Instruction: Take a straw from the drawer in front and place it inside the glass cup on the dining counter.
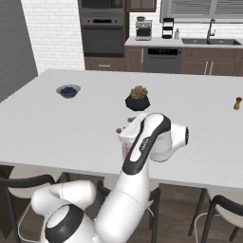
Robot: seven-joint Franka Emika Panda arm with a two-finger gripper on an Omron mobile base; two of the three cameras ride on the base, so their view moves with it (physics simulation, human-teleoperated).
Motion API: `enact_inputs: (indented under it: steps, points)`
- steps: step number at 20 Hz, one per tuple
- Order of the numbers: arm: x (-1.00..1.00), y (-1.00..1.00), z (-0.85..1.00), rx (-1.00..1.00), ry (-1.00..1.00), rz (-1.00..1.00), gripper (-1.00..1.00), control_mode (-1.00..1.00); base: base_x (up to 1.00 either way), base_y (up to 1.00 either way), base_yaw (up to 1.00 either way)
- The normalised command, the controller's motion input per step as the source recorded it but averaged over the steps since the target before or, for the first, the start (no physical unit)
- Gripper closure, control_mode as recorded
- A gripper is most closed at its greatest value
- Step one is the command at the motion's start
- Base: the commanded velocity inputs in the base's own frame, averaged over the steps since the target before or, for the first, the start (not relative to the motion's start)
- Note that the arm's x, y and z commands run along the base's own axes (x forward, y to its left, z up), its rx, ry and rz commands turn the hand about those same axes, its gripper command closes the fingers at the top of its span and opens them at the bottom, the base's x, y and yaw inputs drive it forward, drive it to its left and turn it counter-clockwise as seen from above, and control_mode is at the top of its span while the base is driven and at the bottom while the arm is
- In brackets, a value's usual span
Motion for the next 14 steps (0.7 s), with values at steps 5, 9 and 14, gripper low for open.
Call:
enact_inputs:
  steps: [5,9,14]
  points:
    - [-0.03,0.42,0.22,-0.06,0.0,-0.03,-1.0,-1.0,0.0,0.0,0.0]
    - [0.0,0.57,0.31,-0.09,0.02,-0.03,-1.0,-1.0,0.0,0.0,0.0]
    - [0.0,0.64,0.27,-0.11,0.07,-0.03,-1.0,-1.0,0.0,0.0,0.0]
